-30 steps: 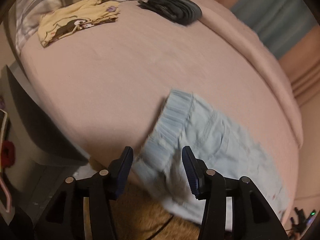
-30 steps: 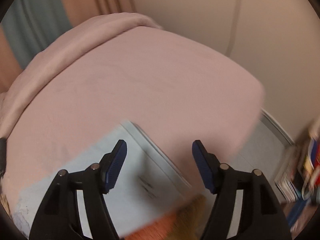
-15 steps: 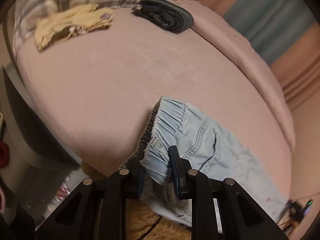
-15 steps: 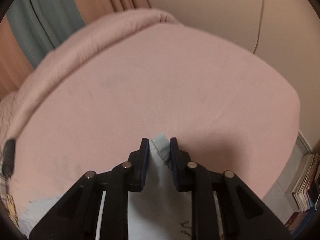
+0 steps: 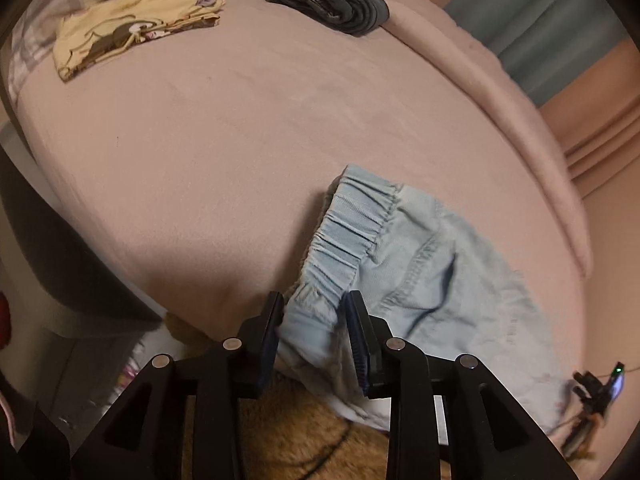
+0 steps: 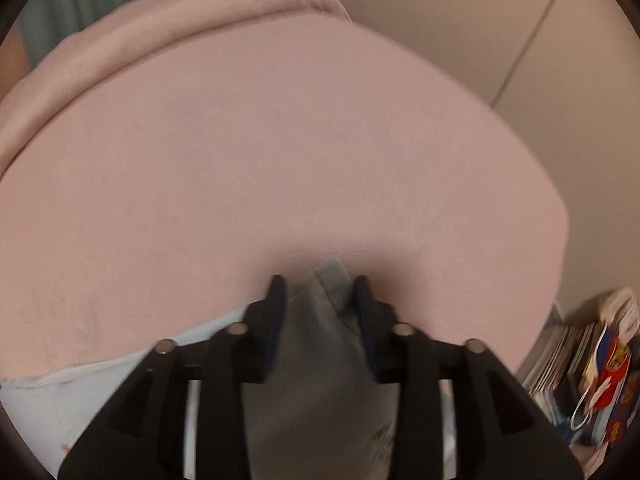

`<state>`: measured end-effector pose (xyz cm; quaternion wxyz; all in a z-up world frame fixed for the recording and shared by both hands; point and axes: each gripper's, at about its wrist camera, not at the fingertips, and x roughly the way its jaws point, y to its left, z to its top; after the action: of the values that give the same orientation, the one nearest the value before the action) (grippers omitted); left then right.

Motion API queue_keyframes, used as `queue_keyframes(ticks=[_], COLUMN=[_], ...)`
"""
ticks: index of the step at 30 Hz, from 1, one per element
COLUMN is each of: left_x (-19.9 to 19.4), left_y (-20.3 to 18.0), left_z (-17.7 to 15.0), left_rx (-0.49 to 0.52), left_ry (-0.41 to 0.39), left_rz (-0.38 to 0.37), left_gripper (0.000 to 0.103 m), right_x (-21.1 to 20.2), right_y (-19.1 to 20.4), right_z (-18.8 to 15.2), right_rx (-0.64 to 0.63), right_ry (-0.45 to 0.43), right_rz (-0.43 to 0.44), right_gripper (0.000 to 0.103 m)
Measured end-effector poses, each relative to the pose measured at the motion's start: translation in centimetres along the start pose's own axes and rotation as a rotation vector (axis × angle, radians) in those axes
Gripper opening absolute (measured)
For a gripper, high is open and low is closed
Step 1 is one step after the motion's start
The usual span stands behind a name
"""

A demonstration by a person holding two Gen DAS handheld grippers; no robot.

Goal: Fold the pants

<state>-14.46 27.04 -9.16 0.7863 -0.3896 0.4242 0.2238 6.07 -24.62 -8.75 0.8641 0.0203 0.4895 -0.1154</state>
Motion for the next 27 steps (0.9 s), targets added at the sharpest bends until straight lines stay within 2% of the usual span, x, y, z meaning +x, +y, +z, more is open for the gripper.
queue_keyframes(ticks=[1, 2, 4, 5, 6, 8, 9, 12, 14, 17, 19, 20, 21, 22, 24, 27], left_x=[-0.6, -1.3, -2.3, -2.6, -2.5, -1.7, -1.0, 1.9, 3.4, 3.9, 3.9, 3.9, 3.8, 3.5, 2.6, 0.3], left_y=[0.1, 0.1, -0.2, -0.5, -0.9, -1.8, -2.3, -3.8, -4.3, -4.6, -4.2, -3.9, -3.5, -3.0, -2.3, -2.5], left_z=[0.3, 0.8, 2.0, 2.7, 3.4, 5.1, 5.6, 6.9, 7.1, 6.1, 5.2, 4.9, 4.6, 4.4, 4.1, 2.4], left_rx=[-0.003, 0.002, 0.033, 0.049, 0.065, 0.095, 0.102, 0.13, 0.171, 0.229, 0.256, 0.255, 0.241, 0.219, 0.196, 0.197], left_ry=[-0.011, -0.03, -0.073, -0.093, -0.103, -0.1, -0.086, -0.003, 0.022, 0.001, -0.021, -0.026, -0.029, -0.033, -0.047, -0.107], left_rz=[-0.018, -0.038, -0.078, -0.086, -0.087, -0.108, -0.125, -0.164, -0.118, -0.043, -0.025, -0.016, -0.012, -0.035, -0.062, -0.074], left_gripper=[0.031, 0.035, 0.049, 0.057, 0.058, 0.058, 0.058, 0.058, 0.058, 0.058, 0.049, 0.033, 0.031, 0.031, 0.031, 0.031], right_x=[-1.5, -3.2, -6.3, -7.6, -8.3, -9.4, -9.5, -9.1, -9.0, -6.6, -5.7, -5.8, -6.8, -6.7, -7.3, -8.3], right_y=[1.2, 2.6, 6.8, 9.7, 11.7, 17.3, 20.4, 28.9, 32.4, 36.0, 36.7, 37.0, 36.6, 36.2, 36.4, 34.1], right_z=[0.3, 0.4, 0.7, 0.5, 0.3, -0.8, -1.6, -4.4, -7.0, -9.7, -10.0, -10.5, -11.4, -12.4, -12.6, -9.9], right_rx=[-0.021, -0.044, -0.106, -0.148, -0.174, -0.245, -0.279, -0.383, -0.46, -0.562, -0.574, -0.59, -0.613, -0.648, -0.686, -0.554], right_ry=[-0.027, -0.055, -0.078, -0.061, -0.041, 0.03, 0.095, 0.293, 0.352, 0.45, 0.48, 0.471, 0.456, 0.419, 0.346, 0.333], right_rz=[0.024, 0.059, 0.193, 0.305, 0.383, 0.595, 0.699, 0.902, 0.89, 0.795, 0.782, 0.775, 0.763, 0.731, 0.67, 0.745], right_gripper=[0.073, 0.074, 0.074, 0.073, 0.074, 0.075, 0.074, 0.071, 0.067, 0.063, 0.063, 0.061, 0.049, 0.031, 0.014, 0.009])
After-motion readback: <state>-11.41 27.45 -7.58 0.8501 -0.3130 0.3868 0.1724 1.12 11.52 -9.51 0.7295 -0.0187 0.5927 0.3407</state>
